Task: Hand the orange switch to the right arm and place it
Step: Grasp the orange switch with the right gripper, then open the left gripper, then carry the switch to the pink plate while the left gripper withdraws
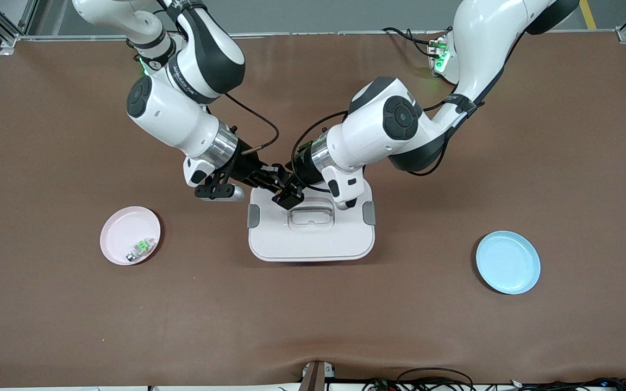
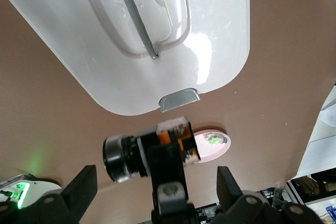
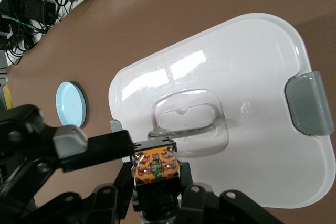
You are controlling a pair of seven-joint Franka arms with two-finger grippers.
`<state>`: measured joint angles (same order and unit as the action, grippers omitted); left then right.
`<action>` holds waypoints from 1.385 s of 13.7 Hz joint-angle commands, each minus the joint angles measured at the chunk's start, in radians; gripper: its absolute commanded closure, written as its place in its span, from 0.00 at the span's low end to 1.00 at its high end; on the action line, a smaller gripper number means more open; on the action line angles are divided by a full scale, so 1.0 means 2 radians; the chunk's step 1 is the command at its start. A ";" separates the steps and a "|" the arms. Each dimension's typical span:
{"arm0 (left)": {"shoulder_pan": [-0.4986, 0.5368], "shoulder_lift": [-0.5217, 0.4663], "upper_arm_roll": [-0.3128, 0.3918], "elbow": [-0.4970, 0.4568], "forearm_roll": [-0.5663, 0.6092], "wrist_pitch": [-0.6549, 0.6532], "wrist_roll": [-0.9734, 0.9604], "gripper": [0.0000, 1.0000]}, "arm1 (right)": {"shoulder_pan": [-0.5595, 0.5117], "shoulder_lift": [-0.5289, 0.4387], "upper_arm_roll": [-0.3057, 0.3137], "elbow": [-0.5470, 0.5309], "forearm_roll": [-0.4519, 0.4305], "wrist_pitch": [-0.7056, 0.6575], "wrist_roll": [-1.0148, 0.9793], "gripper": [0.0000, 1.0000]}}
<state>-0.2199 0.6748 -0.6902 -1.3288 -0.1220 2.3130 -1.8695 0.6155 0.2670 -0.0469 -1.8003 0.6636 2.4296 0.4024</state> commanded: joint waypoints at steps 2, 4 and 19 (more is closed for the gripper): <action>-0.003 -0.009 0.004 0.005 -0.002 0.000 -0.006 0.00 | -0.004 0.007 0.002 0.014 -0.010 -0.003 0.004 1.00; 0.002 -0.017 0.004 0.005 -0.002 -0.004 -0.006 0.00 | -0.009 0.007 0.002 0.013 -0.011 -0.007 -0.060 1.00; 0.088 -0.105 0.081 0.005 0.095 -0.148 0.132 0.00 | -0.192 -0.006 -0.001 0.012 -0.272 -0.212 -0.622 1.00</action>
<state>-0.0910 0.5044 -0.5328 -1.3061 0.0423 2.0660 -1.7016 0.2737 0.2698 -0.0645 -1.7769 0.1748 2.0274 -0.7611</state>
